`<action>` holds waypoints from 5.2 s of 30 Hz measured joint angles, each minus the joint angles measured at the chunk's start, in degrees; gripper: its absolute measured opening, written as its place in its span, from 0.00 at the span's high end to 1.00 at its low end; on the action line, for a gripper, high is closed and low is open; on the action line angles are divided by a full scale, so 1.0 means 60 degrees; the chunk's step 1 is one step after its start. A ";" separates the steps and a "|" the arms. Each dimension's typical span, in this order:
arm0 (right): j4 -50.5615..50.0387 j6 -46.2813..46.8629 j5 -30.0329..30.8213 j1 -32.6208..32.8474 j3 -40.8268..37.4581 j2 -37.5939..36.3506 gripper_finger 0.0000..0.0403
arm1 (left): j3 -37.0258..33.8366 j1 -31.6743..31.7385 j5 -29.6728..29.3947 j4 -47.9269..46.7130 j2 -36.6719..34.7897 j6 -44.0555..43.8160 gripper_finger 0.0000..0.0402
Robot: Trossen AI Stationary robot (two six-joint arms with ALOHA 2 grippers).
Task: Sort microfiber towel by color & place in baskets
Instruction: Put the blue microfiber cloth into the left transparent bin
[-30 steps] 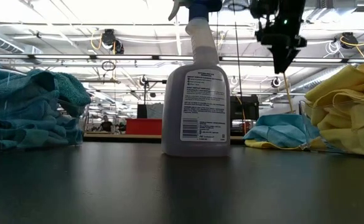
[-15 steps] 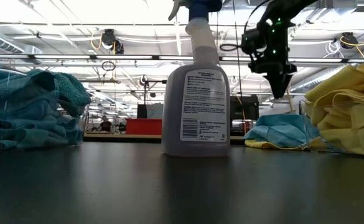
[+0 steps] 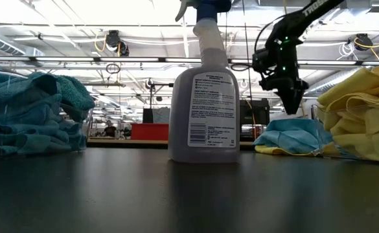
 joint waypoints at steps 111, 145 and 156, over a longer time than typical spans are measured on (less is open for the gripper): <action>0.5964 0.2729 -0.7247 0.4460 0.5916 -0.2787 1.00 | -0.0004 0.3005 -0.2676 0.3843 0.1290 0.2323 0.16; 0.1532 0.0685 -0.5374 0.5357 0.5920 -0.2283 0.90 | 0.0867 0.2637 0.0707 0.2113 -0.1184 0.3737 0.98; 0.1233 0.0451 -0.5140 0.5362 0.5912 -0.1894 0.61 | 0.0849 0.2401 0.2459 0.0314 -0.1716 0.3560 0.98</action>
